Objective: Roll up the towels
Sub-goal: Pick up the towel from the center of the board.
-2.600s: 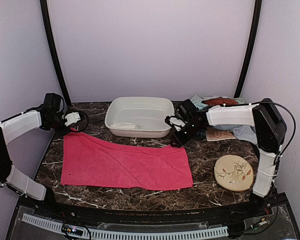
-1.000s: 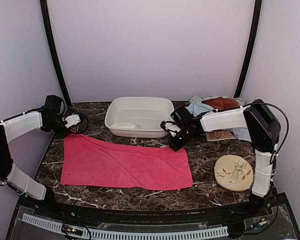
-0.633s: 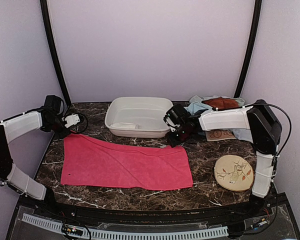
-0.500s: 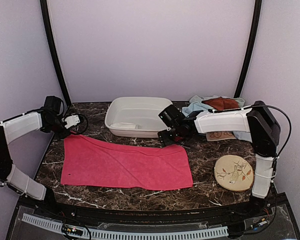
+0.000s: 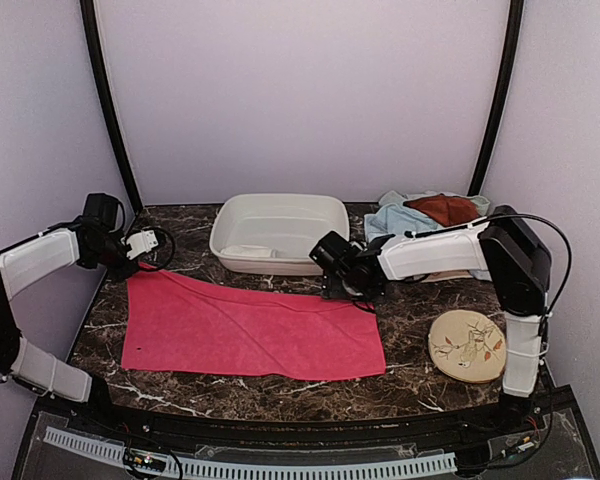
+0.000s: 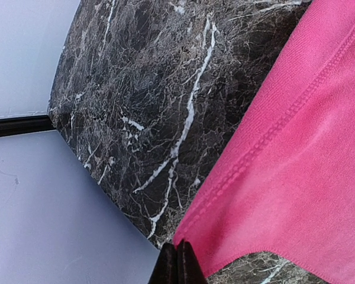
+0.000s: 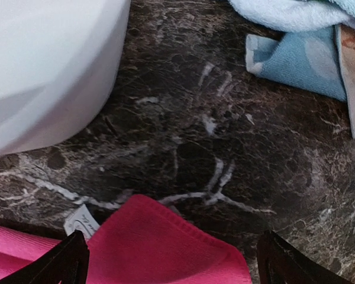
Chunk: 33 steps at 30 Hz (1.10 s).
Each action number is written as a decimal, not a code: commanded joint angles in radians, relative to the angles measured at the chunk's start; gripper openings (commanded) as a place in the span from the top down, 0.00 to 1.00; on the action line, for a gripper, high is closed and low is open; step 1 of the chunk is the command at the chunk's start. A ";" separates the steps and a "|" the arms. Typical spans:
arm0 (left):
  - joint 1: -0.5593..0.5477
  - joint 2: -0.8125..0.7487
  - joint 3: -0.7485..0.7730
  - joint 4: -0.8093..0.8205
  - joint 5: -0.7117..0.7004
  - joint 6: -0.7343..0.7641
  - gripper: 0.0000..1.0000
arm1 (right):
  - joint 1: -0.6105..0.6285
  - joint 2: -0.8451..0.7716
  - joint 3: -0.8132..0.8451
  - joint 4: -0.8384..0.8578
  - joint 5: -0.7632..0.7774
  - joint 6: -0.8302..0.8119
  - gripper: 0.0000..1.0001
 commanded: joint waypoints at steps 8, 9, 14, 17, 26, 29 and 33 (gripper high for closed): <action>0.007 -0.072 -0.040 -0.001 0.021 0.001 1.00 | -0.110 -0.301 -0.380 0.446 -0.227 0.104 0.00; 0.007 -0.075 -0.045 0.003 0.021 0.004 1.00 | -0.110 -0.282 -0.351 0.394 -0.218 0.093 0.00; 0.007 -0.073 -0.050 0.013 0.023 0.004 1.00 | -0.034 -0.075 0.010 -0.077 -0.029 0.143 0.00; 0.007 -0.070 -0.046 0.015 0.023 0.002 1.00 | 0.016 0.068 0.254 -0.271 -0.015 0.200 0.00; 0.009 -0.076 -0.057 0.028 0.011 0.017 1.00 | 0.046 0.210 0.329 -0.308 -0.044 0.325 0.21; 0.008 -0.078 -0.067 0.036 0.006 0.024 1.00 | 0.044 0.208 0.293 -0.295 -0.049 0.338 0.21; 0.008 -0.078 -0.073 0.043 0.004 0.027 1.00 | 0.040 0.189 0.239 -0.257 -0.046 0.339 0.24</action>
